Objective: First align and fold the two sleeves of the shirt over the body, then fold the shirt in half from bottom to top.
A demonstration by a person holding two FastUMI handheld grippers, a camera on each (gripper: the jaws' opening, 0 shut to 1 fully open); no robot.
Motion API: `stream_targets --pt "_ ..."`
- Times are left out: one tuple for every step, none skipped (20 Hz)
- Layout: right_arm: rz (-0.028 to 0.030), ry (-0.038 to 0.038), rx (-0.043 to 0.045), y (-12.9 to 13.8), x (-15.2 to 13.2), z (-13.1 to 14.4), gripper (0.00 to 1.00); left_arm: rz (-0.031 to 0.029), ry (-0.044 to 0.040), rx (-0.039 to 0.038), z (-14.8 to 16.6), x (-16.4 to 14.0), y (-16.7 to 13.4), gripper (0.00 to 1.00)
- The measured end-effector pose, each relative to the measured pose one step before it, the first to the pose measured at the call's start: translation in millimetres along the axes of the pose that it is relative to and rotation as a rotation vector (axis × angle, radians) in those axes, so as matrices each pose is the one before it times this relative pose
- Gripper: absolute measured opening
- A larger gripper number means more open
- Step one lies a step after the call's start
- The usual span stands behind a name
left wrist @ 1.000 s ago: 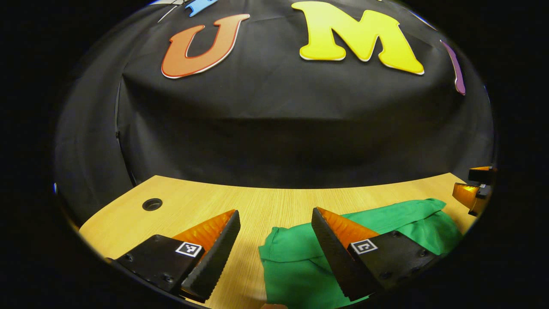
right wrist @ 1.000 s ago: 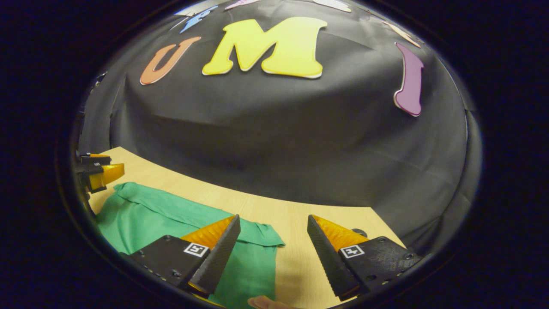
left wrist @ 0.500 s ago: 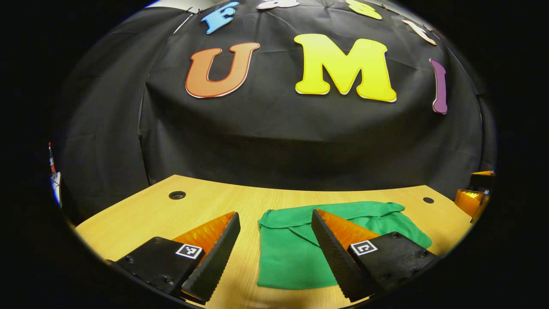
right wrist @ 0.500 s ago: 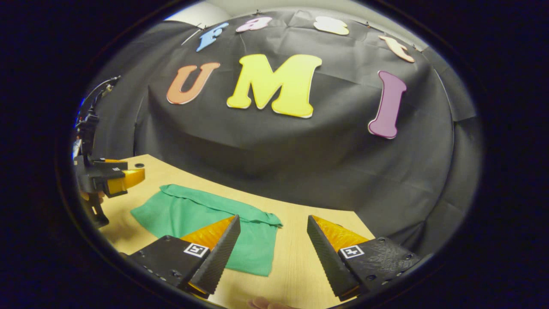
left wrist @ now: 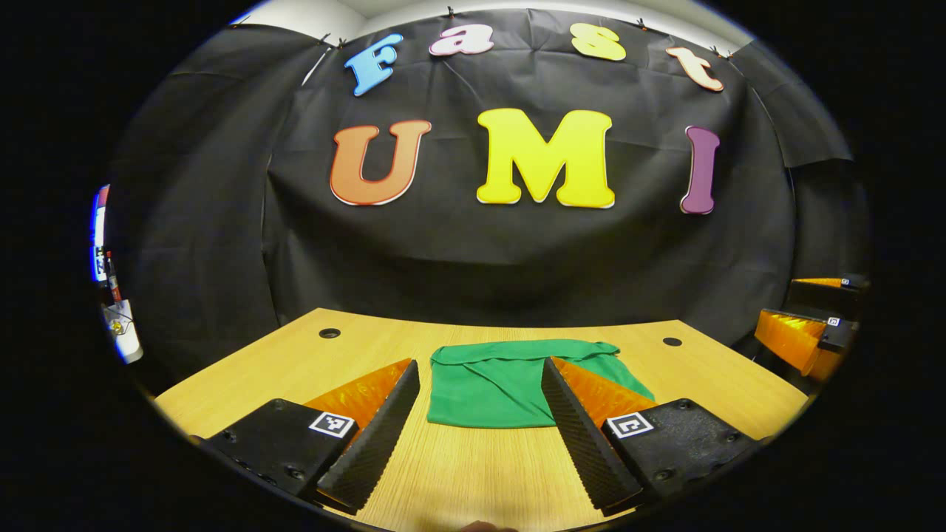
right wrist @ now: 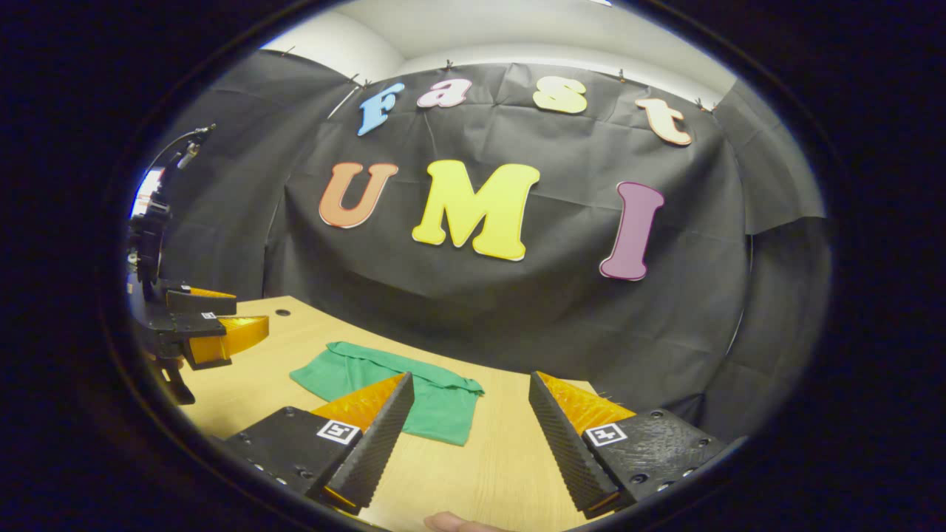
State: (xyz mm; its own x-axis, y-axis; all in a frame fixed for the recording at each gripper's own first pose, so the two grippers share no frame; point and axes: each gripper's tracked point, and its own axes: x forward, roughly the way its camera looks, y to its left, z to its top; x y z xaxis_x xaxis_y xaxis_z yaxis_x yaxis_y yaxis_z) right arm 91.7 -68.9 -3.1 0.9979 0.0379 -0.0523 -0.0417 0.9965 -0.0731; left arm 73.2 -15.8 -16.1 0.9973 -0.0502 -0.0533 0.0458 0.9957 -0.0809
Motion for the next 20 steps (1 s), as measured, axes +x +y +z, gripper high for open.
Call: stream_targets --pt "0.01067 -0.00243 0.00512 0.6 -14.07 1.93 0.93 0.01969 -0.00754 0.02178 4.55 -15.22 1.99 1.0" --pt "0.00345 -0.0022 0.00693 0.25 -13.57 0.34 0.95 0.02233 -0.00279 0.01971 3.02 -12.11 4.04 1.0" --pt "0.00108 -0.00364 0.0069 -1.16 -14.14 -0.45 0.95 0.01224 -0.00241 0.01559 0.9 -13.47 1.41 1.0" --pt "-0.00326 -0.00422 0.0072 -0.19 -12.96 -1.22 0.95 0.01542 0.00377 0.0019 -1.61 -12.46 1.47 1.0" --pt "-0.00637 -0.00049 0.00557 0.26 -12.06 -1.73 0.95 0.0039 0.00683 0.00719 -2.88 -8.54 -0.44 1.0" --pt "-0.00386 0.0043 0.00755 2.29 -12.23 -5.19 0.96 -0.00499 0.01044 0.00562 -3.59 -7.64 -2.13 1.0" --pt "-0.00069 0.00706 0.00719 3.36 -10.95 -4.79 0.95 -0.00898 0.01052 0.00317 -2.82 -6.89 -3.15 1.0" --pt "0.00016 0.00798 0.00384 3.67 -9.66 -4.91 0.95 0.00021 -0.00961 -0.00029 0.14 -5.02 1.0 1.0" --pt "-0.00889 0.00995 0.00032 2.0 -8.7 -4.81 0.95 -0.0086 -0.02325 -0.00376 3.2 -3.68 1.63 1.0" --pt "-0.00484 0.00874 0.00534 3.05 -9.53 -3.92 0.95 -0.01628 -0.0051 0.00032 6.42 -0.68 -1.92 1.0" --pt "0.00899 0.00686 0.01531 7.24 -7.44 -3.44 0.95 -0.02148 -0.00539 0.01329 -1.11 -5.51 -2.02 1.0" --pt "0.01424 0.00659 0.01718 8.68 -7.39 -3.03 0.95 0.01331 -0.0228 0.00483 4.62 -2.8 5.98 1.0" --pt "0.0176 -0.00249 0.00029 8.68 -4.66 -0.42 0.95 0.01321 -0.00641 0.0042 3.3 -1.57 6.35 1.0" --pt "0.00238 -0.00998 -0.0109 3.68 -3.85 0.96 0.95 -0.002 0.00066 -0.00584 1.45 -3.19 0.93 1.0" --pt "-0.00962 -0.00976 -0.0146 2.13 -3.07 1.46 0.95 -0.01738 -0.00706 -0.01298 1.82 -2.8 -5.25 1.0" --pt "-0.00261 -0.00099 -0.01287 4.29 -3.56 -2.79 0.95 -0.02016 -0.00184 -0.0102 1.17 -1.99 -5.79 1.0" --pt "0.00776 0.00167 -0.0108 6.55 -1.63 -1.95 0.95 -0.01034 -0.00288 -0.00036 1.78 -2.25 -3.19 1.0" --pt "0.0091 0.00464 -0.0154 6.6 -1.15 -1.82 0.96 -0.00329 -0.00548 0.01042 2.57 -1.53 -2.37 1.0" --pt "0.00706 0.00102 -0.01487 3.69 -0.8 0.65 0.96 0.00032 -0.00865 0.01253 2.47 -1.97 -0.63 1.0" --pt "0.00636 -0.00039 -0.00842 3.43 -0.81 0.31 0.96 -0.00133 -0.00984 0.00454 3.65 -0.93 -1.35 1.0"
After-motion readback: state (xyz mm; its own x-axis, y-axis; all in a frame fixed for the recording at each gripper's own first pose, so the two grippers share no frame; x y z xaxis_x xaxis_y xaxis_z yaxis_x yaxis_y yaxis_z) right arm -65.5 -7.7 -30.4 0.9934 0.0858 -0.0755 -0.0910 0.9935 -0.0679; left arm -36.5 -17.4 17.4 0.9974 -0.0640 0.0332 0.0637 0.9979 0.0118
